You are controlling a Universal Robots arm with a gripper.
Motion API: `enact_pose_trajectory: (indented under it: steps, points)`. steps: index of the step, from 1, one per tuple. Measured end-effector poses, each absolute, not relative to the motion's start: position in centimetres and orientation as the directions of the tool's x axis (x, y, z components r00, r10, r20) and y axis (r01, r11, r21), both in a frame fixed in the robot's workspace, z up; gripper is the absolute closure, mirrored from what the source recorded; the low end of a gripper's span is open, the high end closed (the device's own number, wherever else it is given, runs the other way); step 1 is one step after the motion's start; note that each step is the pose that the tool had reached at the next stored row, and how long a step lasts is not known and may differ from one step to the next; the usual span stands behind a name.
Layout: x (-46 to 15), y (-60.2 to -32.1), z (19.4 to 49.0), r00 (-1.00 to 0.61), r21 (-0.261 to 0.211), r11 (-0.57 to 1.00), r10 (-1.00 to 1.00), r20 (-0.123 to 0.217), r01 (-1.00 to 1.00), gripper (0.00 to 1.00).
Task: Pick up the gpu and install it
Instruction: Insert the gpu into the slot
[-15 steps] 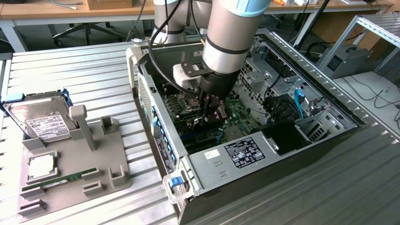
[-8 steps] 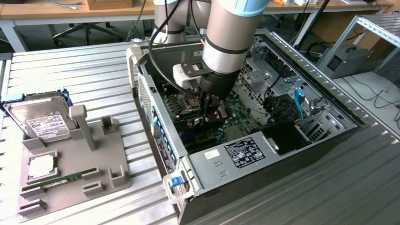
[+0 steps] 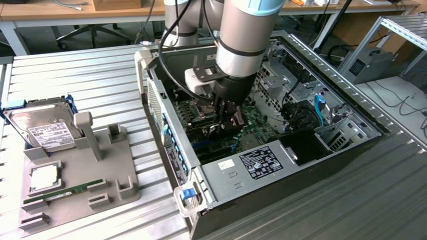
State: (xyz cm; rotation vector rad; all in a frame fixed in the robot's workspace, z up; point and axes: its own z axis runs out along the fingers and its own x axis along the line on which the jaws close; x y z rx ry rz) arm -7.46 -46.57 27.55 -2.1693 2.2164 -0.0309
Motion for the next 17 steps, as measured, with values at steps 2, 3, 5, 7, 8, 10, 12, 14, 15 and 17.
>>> enact_pose_trajectory:
  steps: [2,3,5,7,8,10,12,14,15,17]
  points:
    - [-7.46,-46.56,27.94,-0.019,-0.043,0.019,-1.0,-0.011,-0.999,0.74]
    - [-7.47,-46.57,27.97,-0.016,-0.045,0.017,-1.0,-0.008,-0.999,0.74]
    - [-7.46,-46.53,27.97,-0.012,-0.059,0.012,-1.0,-0.008,-0.998,0.74]
    - [-7.47,-46.43,27.96,-0.004,-0.072,0.005,-1.0,-0.007,-0.997,0.74]
    - [-7.54,-46.36,27.96,-0.004,-0.072,0.005,-1.0,-0.007,-0.997,0.74]
    - [-7.72,-46.21,27.97,-0.004,-0.072,0.005,-1.0,-0.006,-0.997,0.74]
    - [-7.94,-46.07,27.96,-0.004,-0.073,0.005,-1.0,-0.006,-0.997,0.74]
    - [-8.1,-45.97,27.95,-0.004,-0.073,0.005,-1.0,-0.006,-0.997,0.74]
    - [-8.11,-45.96,27.95,-0.004,-0.073,0.005,-1.0,-0.006,-0.997,0.74]
    - [-8.11,-45.95,27.95,-0.004,-0.073,0.004,-1.0,-0.005,-0.997,0.74]
